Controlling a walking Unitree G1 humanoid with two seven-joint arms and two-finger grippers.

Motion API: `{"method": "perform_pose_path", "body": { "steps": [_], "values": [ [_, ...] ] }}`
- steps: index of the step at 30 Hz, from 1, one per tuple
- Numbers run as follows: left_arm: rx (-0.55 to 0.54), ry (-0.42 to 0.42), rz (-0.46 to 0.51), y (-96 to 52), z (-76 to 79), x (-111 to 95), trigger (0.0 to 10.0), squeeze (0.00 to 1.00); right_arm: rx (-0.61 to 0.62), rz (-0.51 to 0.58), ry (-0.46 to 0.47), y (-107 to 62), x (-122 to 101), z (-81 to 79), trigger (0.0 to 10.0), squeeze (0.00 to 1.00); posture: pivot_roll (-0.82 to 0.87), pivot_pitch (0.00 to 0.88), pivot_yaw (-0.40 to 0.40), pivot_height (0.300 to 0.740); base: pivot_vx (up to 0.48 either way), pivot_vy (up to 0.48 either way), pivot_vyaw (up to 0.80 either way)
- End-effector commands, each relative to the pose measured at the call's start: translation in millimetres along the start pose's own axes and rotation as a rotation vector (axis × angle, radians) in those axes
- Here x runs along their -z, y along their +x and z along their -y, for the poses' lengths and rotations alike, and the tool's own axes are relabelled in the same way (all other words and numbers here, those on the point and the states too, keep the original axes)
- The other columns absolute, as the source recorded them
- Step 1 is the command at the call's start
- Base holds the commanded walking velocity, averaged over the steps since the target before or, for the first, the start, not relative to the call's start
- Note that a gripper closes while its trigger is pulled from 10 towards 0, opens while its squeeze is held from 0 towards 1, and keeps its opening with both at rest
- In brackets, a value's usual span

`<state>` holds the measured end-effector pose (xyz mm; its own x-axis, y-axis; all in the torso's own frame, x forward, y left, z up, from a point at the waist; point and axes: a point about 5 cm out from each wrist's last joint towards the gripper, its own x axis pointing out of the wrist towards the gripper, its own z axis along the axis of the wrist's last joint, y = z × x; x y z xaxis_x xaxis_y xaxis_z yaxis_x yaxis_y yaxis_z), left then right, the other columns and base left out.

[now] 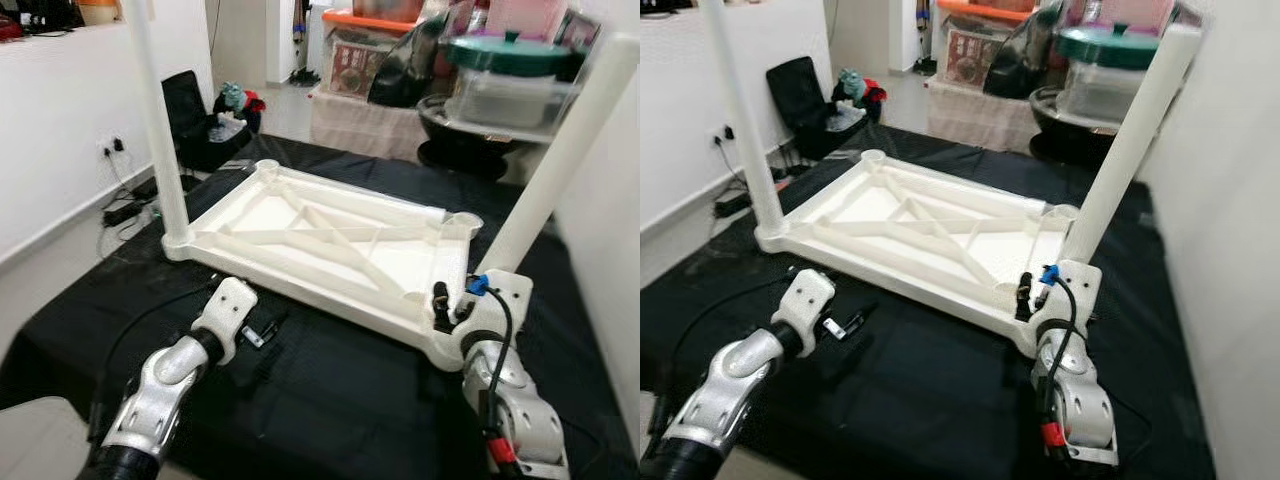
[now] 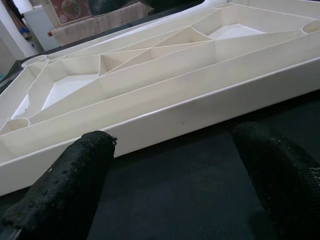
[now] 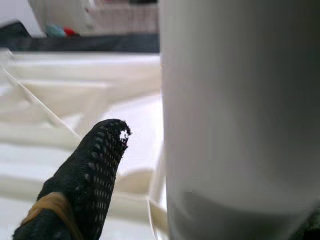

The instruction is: Building children table

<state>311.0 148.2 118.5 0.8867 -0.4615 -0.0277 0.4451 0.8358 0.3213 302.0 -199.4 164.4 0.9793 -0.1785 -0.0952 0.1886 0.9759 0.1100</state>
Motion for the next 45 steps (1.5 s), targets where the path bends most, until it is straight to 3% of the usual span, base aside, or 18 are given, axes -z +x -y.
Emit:
{"method": "perform_pose_path", "body": {
  "steps": [1, 3, 4, 6, 7, 9, 13, 14, 15, 16, 17, 18, 25, 45],
  "values": [
    [0.005, -0.004, -0.008, 0.4, 2.8, 2.4, 10.0, 0.00, -0.039, -0.009, 0.014, 0.8, 2.0, -3.9, 10.0, 0.00, 0.03, 0.000, -0.089, 0.740, 0.000, 0.000, 0.00],
    [0.006, -0.003, -0.005, 0.8, 2.6, 1.7, 10.0, 0.00, -0.445, 0.144, 0.047, -17.4, -27.5, -31.7, 10.0, 0.00, 0.03, 0.000, -0.089, 0.740, 0.000, 0.000, 0.00],
    [0.006, -0.003, -0.005, 0.8, 2.6, 1.7, 10.0, 0.00, -0.445, 0.144, 0.047, -17.4, -27.5, -31.7, 10.0, 0.00, 0.03, 0.000, -0.089, 0.740, 0.000, 0.000, 0.00],
    [0.007, -0.001, -0.004, 0.6, 2.5, 1.3, 10.0, 0.00, -0.852, 0.230, 0.011, -51.3, -39.3, -53.9, 10.0, 0.00, 0.04, 0.000, -0.088, 0.740, 0.000, 0.000, 0.00],
    [0.007, 0.000, -0.004, 0.6, 2.5, 1.3, 10.0, 0.00, -0.938, 0.230, -0.005, -59.3, -37.8, -57.1, 10.0, 0.00, 0.04, 0.000, -0.090, 0.740, 0.000, 0.000, 0.00],
    [0.007, 0.000, -0.004, 0.4, 2.4, 1.2, 10.0, 0.00, -0.980, 0.215, -0.035, -62.8, -32.6, -58.4, 10.0, 0.00, 0.04, 0.000, -0.091, 0.740, 0.000, 0.000, 0.00],
    [0.005, 0.001, -0.004, -0.3, 1.4, 1.1, 10.0, 0.00, -0.988, 0.188, -0.075, -61.6, -22.6, -59.9, 10.0, 0.00, 0.05, 0.000, -0.092, 0.740, 0.000, 0.000, 0.00],
    [0.004, 0.001, -0.005, -0.7, 1.1, 1.2, 10.0, 0.00, -0.979, 0.190, -0.072, -59.8, -22.0, -60.0, 8.5, 0.00, 0.05, 0.000, -0.093, 0.740, 0.000, 0.000, 0.00],
    [0.004, 0.001, -0.005, -0.7, 1.1, 1.2, 10.0, 0.00, -0.979, 0.190, -0.072, -59.8, -22.0, -60.0, 8.5, 0.00, 0.05, 0.000, -0.093, 0.740, 0.000, 0.000, 0.00],
    [0.004, 0.002, -0.005, -1.1, 0.8, 1.3, 10.0, 0.00, -0.964, 0.188, -0.074, -57.6, -21.1, -59.8, 5.5, 0.00, 0.05, 0.000, -0.091, 0.740, 0.000, 0.000, 0.00],
    [0.004, 0.002, -0.005, -1.1, 0.8, 1.3, 10.0, 0.00, -0.964, 0.188, -0.074, -57.6, -21.1, -59.8, 5.5, 0.00, 0.05, 0.000, -0.091, 0.740, 0.000, 0.000, 0.00],
    [0.004, 0.003, -0.006, -1.3, 0.7, 1.3, 10.0, 0.00, -0.921, 0.182, -0.081, -52.4, -18.8, -58.0, 0.0, 0.00, 0.05, 0.000, -0.091, 0.740, 0.000, 0.000, 0.00],
    [0.007, 0.006, -0.004, -1.1, -0.1, 0.9, 10.0, 0.00, -0.816, 0.180, -0.073, -41.3, -17.0, -45.1, 0.0, 0.00, 0.04, 0.000, -0.086, 0.740, 0.000, 0.000, 0.00],
    [0.012, 0.004, 0.001, 1.3, 1.9, 0.4, 10.0, 0.00, -0.854, 0.175, -0.083, -47.5, -11.8, -47.9, 0.0, 0.00, 0.04, 0.000, -0.085, 0.740, 0.000, 0.000, 0.00]
  ]
}}
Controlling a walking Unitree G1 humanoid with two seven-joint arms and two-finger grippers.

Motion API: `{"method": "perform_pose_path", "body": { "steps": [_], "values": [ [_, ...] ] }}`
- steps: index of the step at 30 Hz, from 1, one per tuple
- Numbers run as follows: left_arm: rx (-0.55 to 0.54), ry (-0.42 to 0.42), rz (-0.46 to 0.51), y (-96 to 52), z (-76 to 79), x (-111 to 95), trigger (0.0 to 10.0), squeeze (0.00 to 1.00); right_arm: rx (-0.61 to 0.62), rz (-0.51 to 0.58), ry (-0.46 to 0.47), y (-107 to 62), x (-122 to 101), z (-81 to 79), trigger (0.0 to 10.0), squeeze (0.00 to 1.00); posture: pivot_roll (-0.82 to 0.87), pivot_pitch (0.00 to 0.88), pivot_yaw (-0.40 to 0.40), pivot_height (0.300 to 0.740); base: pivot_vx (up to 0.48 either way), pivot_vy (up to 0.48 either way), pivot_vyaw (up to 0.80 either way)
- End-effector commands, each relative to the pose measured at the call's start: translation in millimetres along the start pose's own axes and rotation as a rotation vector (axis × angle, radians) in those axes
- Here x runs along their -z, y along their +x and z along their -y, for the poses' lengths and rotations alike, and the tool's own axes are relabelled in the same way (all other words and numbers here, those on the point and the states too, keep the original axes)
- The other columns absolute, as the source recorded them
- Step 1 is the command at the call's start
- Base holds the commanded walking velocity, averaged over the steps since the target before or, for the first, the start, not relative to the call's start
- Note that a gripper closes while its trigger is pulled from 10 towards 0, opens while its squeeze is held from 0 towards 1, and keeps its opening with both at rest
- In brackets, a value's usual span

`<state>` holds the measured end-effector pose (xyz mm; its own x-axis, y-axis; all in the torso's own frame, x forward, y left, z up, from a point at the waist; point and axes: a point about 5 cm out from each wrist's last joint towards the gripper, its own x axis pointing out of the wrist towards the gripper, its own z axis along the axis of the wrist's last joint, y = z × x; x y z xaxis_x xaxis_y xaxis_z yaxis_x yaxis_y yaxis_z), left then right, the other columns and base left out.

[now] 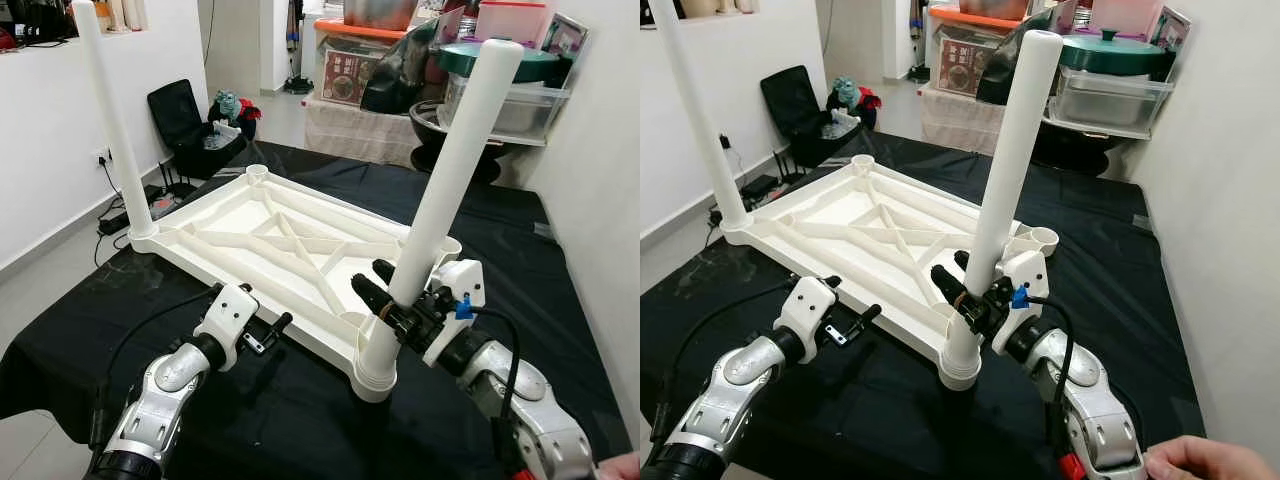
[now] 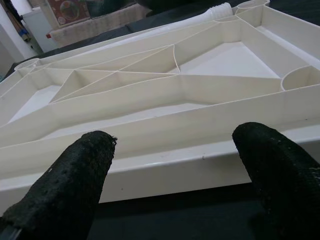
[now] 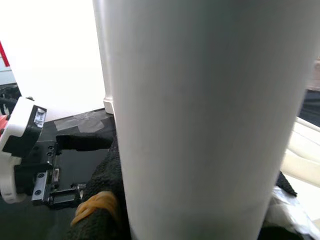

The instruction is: Building children table

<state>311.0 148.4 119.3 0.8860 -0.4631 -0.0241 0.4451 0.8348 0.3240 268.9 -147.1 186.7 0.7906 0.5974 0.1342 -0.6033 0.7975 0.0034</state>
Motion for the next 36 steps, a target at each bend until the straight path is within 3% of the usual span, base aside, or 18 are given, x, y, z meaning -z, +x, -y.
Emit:
{"method": "perform_pose_path", "body": {
  "steps": [1, 4, 6, 7, 9, 10, 11, 14, 23, 24, 25, 26, 36],
  "values": [
    [0.011, 0.001, -0.004, 1.1, 2.2, 1.2, 10.0, 0.00, 0.076, -0.053, -0.016, -0.1, 6.7, 4.0, 0.0, 0.00, 0.04, 0.000, -0.084, 0.740, 0.000, 0.000, 0.00],
    [0.011, 0.001, -0.004, 0.9, 2.1, 1.4, 10.0, 0.00, 0.143, -0.095, -0.030, 1.0, 11.0, 9.5, 0.0, 0.00, 0.04, 0.000, -0.084, 0.740, 0.000, 0.000, 0.00],
    [0.011, 0.002, -0.005, 1.1, 2.5, 1.6, 10.0, 0.00, 0.741, -0.266, -0.023, -13.1, 38.5, 59.4, 0.0, 0.00, 0.03, 0.000, -0.086, 0.740, 0.000, 0.000, 0.00],
    [0.012, 0.003, -0.004, 1.8, 3.6, 1.0, 10.0, 0.00, 0.994, -0.342, 0.006, -33.4, 54.6, 72.6, 0.0, 0.00, 0.04, 0.000, -0.088, 0.740, 0.000, 0.000, 0.00],
    [0.012, 0.003, -0.004, 1.8, 3.6, 1.0, 10.0, 0.00, 0.994, -0.342, 0.006, -33.4, 54.6, 72.6, 0.0, 0.00, 0.04, 0.000, -0.088, 0.740, 0.000, 0.000, 0.00],
    [0.013, 0.004, -0.002, 2.3, 4.4, 0.6, 10.0, 0.00, 1.146, -0.395, 0.024, -48.3, 65.3, 77.7, 0.0, 0.00, 0.04, 0.000, -0.088, 0.740, 0.000, 0.000, 0.00],
    [0.011, 0.002, -0.002, 2.2, 3.9, 0.3, 10.0, 0.00, 1.181, -0.395, 0.022, -54.1, 67.7, 72.6, 0.0, 0.00, 0.04, 0.000, -0.086, 0.740, 0.000, 0.000, 0.00],
    [0.013, 0.007, -0.010, 0.5, 2.7, 2.5, 10.0, 0.00, 1.122, -0.373, 0.019, -49.1, 66.7, 57.0, 0.0, 0.00, 0.03, 0.000, -0.078, 0.740, 0.000, 0.000, 0.00],
    [0.016, 0.008, -0.006, 2.6, 3.4, 1.3, 10.0, 0.00, 1.103, -0.370, 0.025, -40.7, 63.8, 56.8, 0.0, 0.00, 0.03, 0.000, -0.079, 0.740, 0.000, 0.000, 0.00],
    [0.016, 0.007, -0.004, 3.0, 3.6, 1.0, 10.0, 0.00, 1.077, -0.371, 0.032, -35.8, 62.3, 56.5, 3.6, 0.00, 0.03, 0.000, -0.079, 0.740, 0.000, 0.000, 0.00],
    [0.016, 0.007, -0.004, 3.0, 3.6, 1.0, 10.0, 0.00, 1.077, -0.371, 0.032, -35.8, 62.3, 56.5, 3.6, 0.00, 0.03, 0.000, -0.079, 0.740, 0.000, 0.000, 0.00],
    [0.016, 0.006, -0.004, 2.6, 3.9, 1.2, 10.0, 0.00, 1.039, -0.370, 0.024, -30.9, 60.6, 56.1, 10.0, 0.00, 0.03, 0.000, -0.080, 0.740, 0.000, 0.000, 0.00],
    [0.015, 0.003, -0.006, 1.4, 4.0, 1.6, 10.0, 0.00, 1.014, -0.354, 0.054, -21.9, 58.8, 53.6, 10.0, 0.00, 0.03, 0.000, -0.083, 0.740, 0.000, 0.000, 0.00]
  ]
}}
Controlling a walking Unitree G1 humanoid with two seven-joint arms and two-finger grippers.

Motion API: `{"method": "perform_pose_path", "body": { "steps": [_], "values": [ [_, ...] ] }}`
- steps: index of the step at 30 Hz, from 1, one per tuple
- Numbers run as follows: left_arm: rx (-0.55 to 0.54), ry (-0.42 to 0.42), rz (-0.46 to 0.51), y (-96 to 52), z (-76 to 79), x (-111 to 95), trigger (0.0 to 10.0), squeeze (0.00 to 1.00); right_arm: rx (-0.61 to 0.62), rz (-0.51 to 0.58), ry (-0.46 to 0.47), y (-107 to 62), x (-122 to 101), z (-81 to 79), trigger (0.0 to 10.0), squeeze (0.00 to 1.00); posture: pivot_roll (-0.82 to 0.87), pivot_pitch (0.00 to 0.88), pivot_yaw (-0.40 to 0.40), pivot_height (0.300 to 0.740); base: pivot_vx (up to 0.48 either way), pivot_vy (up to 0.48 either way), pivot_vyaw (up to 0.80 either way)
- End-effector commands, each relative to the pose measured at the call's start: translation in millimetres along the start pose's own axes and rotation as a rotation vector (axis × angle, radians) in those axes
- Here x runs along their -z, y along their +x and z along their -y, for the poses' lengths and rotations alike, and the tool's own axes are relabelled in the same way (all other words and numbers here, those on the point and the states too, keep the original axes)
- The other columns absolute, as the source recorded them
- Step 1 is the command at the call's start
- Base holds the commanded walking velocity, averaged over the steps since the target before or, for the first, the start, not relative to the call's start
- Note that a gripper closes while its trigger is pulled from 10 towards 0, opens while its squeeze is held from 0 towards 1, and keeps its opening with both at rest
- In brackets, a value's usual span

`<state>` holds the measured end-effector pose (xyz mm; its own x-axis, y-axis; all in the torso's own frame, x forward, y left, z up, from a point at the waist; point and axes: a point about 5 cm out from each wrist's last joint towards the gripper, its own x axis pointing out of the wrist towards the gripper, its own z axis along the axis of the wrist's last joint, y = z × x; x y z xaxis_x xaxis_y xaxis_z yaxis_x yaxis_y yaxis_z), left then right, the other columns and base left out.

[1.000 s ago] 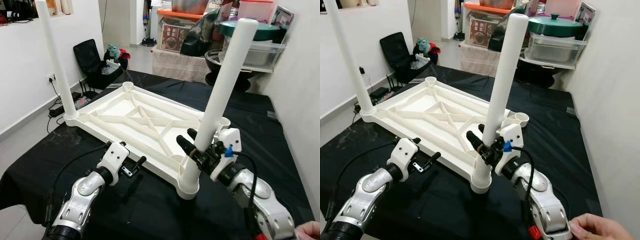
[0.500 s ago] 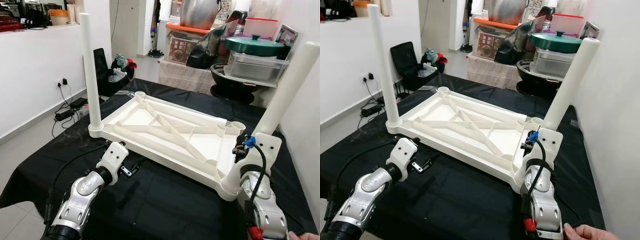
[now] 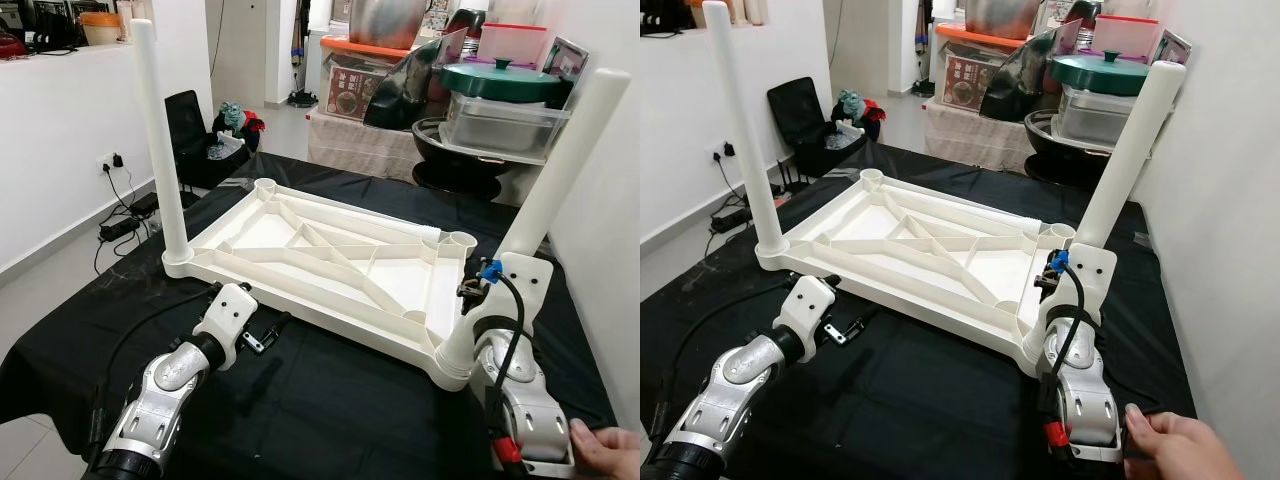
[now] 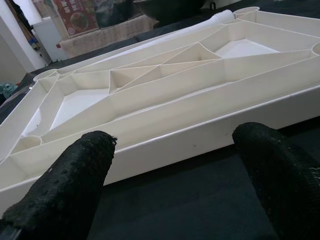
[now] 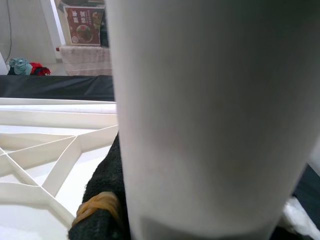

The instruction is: Building children table

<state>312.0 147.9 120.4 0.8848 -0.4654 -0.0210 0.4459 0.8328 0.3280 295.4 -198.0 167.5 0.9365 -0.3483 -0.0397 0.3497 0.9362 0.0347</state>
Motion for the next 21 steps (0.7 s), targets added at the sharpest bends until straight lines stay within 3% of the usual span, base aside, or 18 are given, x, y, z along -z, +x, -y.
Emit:
{"method": "perform_pose_path", "body": {
  "steps": [1, 13, 14, 15, 16, 17, 21],
  "values": [
    [0.013, -0.002, -0.009, 0.4, 4.3, 2.4, 10.0, 0.00, 0.003, -0.214, -0.033, -3.9, 41.8, 2.2, 10.0, 0.00, 0.03, 0.000, -0.082, 0.740, 0.000, 0.000, 0.00],
    [0.014, -0.003, -0.008, 1.1, 5.4, 2.1, 10.0, 0.00, -0.012, -0.219, -0.082, -4.8, 40.9, 0.2, 10.0, 0.00, 0.03, 0.000, -0.084, 0.740, 0.000, 0.000, 0.00],
    [0.014, -0.003, -0.008, 1.1, 5.8, 2.2, 10.0, 0.00, -0.013, -0.213, -0.078, -4.7, 40.8, 0.1, 10.0, 0.07, 0.03, 0.000, -0.084, 0.740, 0.000, 0.000, 0.00],
    [0.014, -0.003, -0.008, 1.1, 5.8, 2.2, 10.0, 0.00, -0.013, -0.213, -0.078, -4.7, 40.8, 0.1, 10.0, 0.07, 0.03, 0.000, -0.084, 0.740, 0.000, 0.000, 0.00],
    [0.014, -0.003, -0.008, 1.2, 5.9, 2.2, 10.0, 0.00, -0.012, -0.209, -0.069, -4.6, 40.4, -0.1, 10.0, 0.59, 0.03, 0.000, -0.085, 0.740, 0.000, 0.000, 0.00],
    [0.014, -0.004, -0.008, 1.2, 6.0, 2.2, 10.0, 0.00, -0.013, -0.205, -0.064, -4.7, 39.8, -0.2, 10.0, 1.00, 0.03, 0.000, -0.085, 0.740, 0.000, 0.000, 0.00],
    [0.014, -0.004, -0.008, 1.1, 6.0, 2.2, 10.0, 0.00, -0.018, -0.204, -0.064, -4.8, 39.3, -0.6, 10.0, 1.00, 0.03, 0.000, -0.084, 0.740, 0.000, 0.000, 0.00]
  ]
}}
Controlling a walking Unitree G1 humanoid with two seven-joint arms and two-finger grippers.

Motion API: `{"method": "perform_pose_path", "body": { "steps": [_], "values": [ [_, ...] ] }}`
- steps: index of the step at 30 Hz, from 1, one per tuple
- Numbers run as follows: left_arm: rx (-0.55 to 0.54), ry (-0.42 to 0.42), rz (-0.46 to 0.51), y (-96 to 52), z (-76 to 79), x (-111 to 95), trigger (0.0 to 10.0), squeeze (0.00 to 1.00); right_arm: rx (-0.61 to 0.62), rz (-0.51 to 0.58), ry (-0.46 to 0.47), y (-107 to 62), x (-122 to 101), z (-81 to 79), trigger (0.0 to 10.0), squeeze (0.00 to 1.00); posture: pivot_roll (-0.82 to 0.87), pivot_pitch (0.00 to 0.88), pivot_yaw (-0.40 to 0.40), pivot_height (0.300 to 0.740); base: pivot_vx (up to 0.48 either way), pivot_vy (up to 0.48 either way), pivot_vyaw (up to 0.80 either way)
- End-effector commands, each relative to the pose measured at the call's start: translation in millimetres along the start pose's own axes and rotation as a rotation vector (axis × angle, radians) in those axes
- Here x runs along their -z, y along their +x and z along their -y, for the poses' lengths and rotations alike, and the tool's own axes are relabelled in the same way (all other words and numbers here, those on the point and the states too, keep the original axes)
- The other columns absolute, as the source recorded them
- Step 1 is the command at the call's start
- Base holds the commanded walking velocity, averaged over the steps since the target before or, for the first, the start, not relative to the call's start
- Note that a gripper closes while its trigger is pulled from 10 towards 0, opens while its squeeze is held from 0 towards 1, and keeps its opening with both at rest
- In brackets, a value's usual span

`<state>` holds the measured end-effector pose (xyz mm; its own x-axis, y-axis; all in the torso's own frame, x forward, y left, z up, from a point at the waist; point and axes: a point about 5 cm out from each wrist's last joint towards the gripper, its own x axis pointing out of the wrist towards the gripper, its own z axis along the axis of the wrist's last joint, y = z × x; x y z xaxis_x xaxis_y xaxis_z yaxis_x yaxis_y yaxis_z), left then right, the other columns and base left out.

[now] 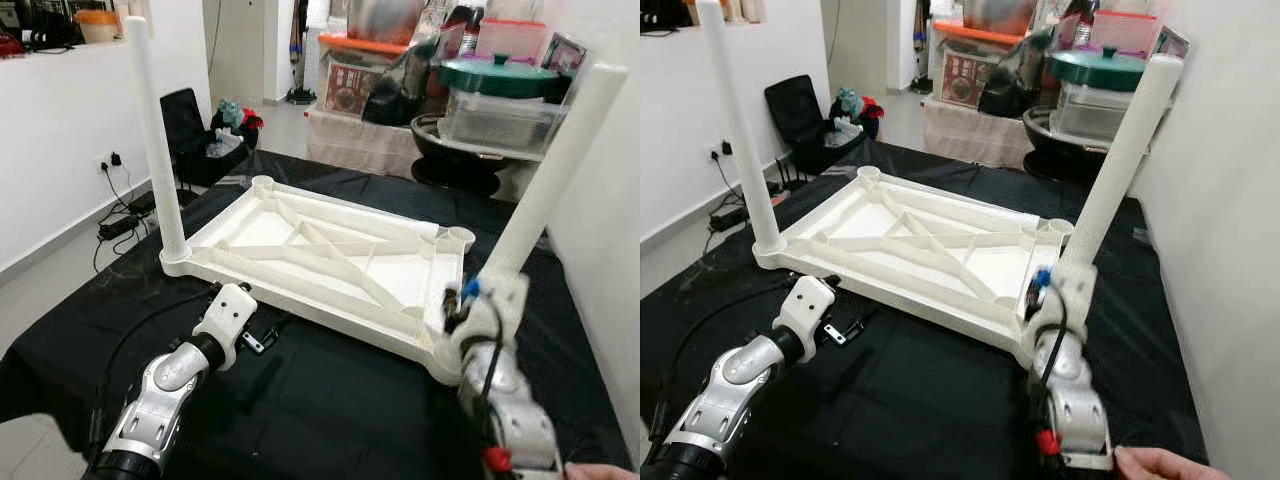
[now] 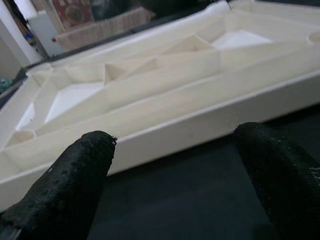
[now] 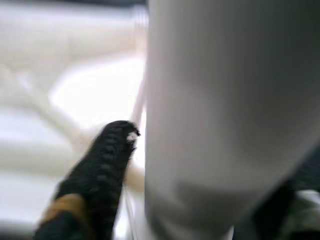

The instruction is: Building children table

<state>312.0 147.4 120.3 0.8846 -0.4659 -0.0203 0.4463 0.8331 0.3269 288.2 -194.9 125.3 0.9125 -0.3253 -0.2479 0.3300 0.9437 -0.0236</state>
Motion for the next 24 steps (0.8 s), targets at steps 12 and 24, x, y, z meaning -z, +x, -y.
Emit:
{"method": "perform_pose_path", "body": {
  "steps": [12, 24],
  "values": [
    [0.015, -0.004, -0.009, 0.2, 5.0, 2.7, 10.0, 0.00, -0.546, 0.262, 0.137, -24.1, -42.7, -39.3, 10.0, 0.00, 0.03, 0.000, -0.083, 0.740, 0.000, 0.000, 0.00],
    [0.013, 0.001, -0.008, -1.4, 3.1, 2.4, 10.0, 0.00, -0.959, 0.406, 0.093, -61.9, -53.0, -58.3, 10.0, 0.00, 0.04, 0.000, -0.087, 0.740, 0.000, 0.000, 0.00]
  ]
}}
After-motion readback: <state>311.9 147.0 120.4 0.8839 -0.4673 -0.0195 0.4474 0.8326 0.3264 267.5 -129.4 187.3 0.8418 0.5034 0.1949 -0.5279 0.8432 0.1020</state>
